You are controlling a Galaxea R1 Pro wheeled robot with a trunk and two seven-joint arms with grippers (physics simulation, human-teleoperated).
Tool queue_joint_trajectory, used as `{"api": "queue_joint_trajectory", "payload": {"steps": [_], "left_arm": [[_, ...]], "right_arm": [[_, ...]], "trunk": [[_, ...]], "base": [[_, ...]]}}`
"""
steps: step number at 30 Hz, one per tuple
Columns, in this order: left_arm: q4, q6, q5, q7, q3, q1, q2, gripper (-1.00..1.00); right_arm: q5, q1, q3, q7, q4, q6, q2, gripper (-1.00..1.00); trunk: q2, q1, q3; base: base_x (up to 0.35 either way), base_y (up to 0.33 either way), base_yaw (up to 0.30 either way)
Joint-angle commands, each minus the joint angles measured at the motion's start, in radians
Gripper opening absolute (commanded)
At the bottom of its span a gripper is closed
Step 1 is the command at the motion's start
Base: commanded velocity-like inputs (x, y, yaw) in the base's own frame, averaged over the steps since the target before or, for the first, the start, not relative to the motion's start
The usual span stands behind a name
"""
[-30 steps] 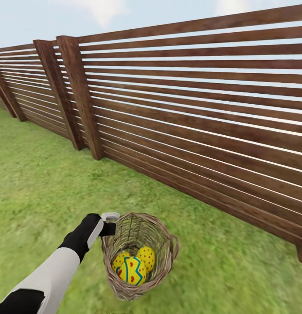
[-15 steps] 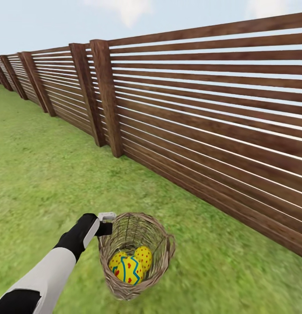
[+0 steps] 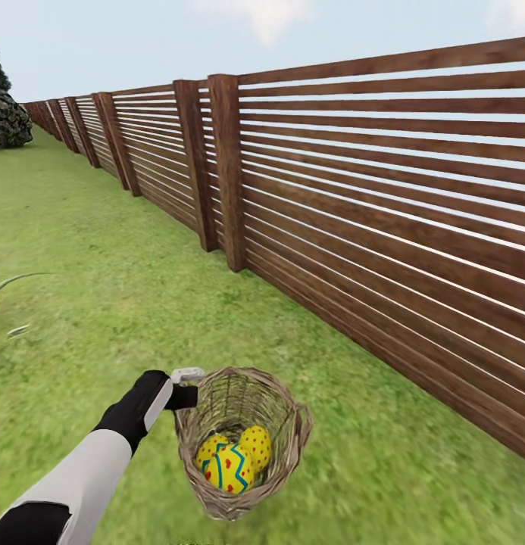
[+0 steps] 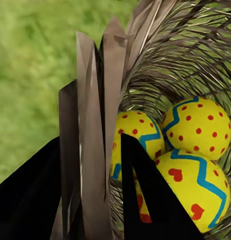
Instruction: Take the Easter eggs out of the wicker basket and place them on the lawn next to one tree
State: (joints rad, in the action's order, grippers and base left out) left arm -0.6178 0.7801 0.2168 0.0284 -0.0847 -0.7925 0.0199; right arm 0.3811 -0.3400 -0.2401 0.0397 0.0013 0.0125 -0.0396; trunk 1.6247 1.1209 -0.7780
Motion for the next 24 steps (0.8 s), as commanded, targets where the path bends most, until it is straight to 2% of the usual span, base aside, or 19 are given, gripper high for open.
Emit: {"api": "queue_joint_trajectory", "payload": {"steps": [1,18,24], "left_arm": [[-0.001,0.004,-0.002,0.003,-0.006,-0.001,0.001,-1.0],[0.001,0.002,-0.002,-0.003,-0.006,-0.001,0.001,-1.0],[0.001,0.002,-0.002,-0.004,-0.006,-0.001,0.002,-1.0]], "right_arm": [[0.009,-0.001,-0.008,0.003,0.0,0.001,0.0,1.0],[0.008,-0.001,-0.008,0.003,0.0,0.001,-0.001,1.0],[0.009,-0.001,-0.008,0.003,-0.001,0.001,-0.002,1.0]], "trunk": [[-0.007,-0.004,0.002],[-0.126,-0.069,0.056],[-0.168,-0.092,0.075]], "base": [[0.0,0.0,0.294],[0.0,0.0,0.293],[0.0,0.0,0.104]]}}
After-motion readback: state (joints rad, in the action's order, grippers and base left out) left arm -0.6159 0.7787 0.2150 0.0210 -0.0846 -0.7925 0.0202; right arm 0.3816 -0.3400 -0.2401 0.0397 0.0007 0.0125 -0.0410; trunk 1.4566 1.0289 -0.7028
